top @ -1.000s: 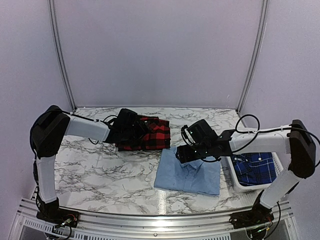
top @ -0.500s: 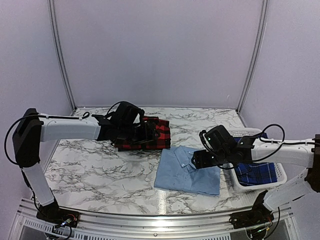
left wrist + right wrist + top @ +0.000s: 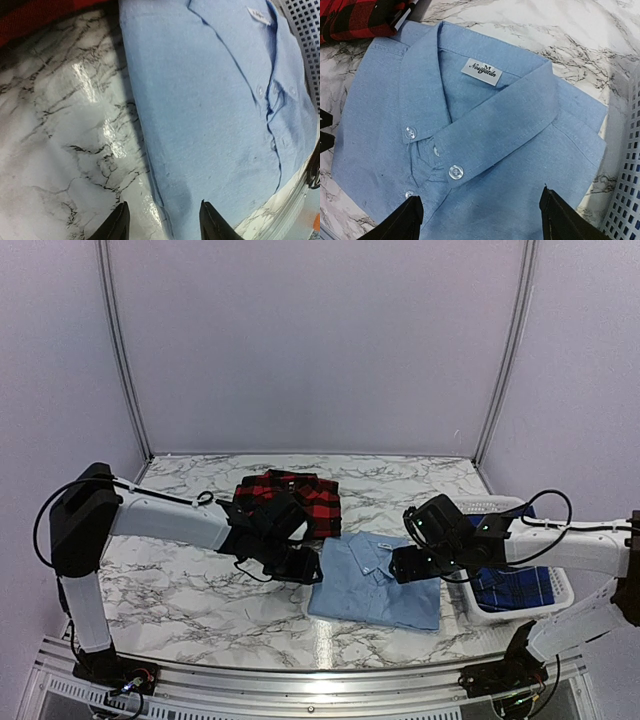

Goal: Fold and stack the long sleeve shirts
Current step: Move the square-folded shirt to the corner of the board.

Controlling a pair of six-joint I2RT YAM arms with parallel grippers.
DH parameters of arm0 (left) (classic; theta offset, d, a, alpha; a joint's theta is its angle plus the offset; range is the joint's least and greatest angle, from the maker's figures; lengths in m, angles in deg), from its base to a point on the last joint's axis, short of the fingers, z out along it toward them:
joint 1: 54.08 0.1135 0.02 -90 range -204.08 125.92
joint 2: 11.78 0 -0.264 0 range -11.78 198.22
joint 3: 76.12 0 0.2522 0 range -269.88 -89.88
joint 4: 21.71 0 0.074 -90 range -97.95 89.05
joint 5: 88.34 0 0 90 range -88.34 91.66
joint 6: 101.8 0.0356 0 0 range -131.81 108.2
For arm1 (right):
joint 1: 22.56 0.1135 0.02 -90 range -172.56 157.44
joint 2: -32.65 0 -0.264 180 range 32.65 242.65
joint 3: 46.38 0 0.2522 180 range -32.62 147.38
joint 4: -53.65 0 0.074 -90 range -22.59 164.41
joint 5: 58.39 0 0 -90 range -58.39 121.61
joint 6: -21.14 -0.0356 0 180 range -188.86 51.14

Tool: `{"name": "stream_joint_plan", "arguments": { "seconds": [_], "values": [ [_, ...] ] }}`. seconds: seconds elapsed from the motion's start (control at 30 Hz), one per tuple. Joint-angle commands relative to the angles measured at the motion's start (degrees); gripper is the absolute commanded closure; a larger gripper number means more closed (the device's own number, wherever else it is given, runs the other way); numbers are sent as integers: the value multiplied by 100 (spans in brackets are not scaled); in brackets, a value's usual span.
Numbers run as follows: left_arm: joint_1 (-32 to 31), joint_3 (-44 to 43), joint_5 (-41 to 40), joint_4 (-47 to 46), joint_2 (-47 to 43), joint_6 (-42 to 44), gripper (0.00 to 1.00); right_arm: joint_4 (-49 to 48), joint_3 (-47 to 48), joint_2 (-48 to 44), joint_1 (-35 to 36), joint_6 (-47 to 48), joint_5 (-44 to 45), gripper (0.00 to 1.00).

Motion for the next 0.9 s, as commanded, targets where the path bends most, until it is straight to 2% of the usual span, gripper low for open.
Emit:
{"name": "stream_joint_plan", "arguments": {
  "seconds": [0.0,0.1,0.17,0.33,0.43,0.7,0.87],
  "values": [
    [-120,-120,237,305,271,59,51,33,217,59,-32,38,76,24],
    [-170,-170,378,307,441,66,52,-4,215,91,-35,62,62,23],
    [-201,-210,415,306,516,60,57,-16,212,120,-33,74,46,24],
    [-278,-59,478,323,474,-102,87,45,219,167,-36,107,50,24],
    [-298,396,392,396,217,-282,98,145,230,152,-32,145,57,24],
    [-652,1741,101,526,-993,-955,100,261,72,172,61,105,-239,24],
    [-1171,2074,-26,552,-1341,-1377,98,591,51,207,474,-162,-318,24]
  ]
}}
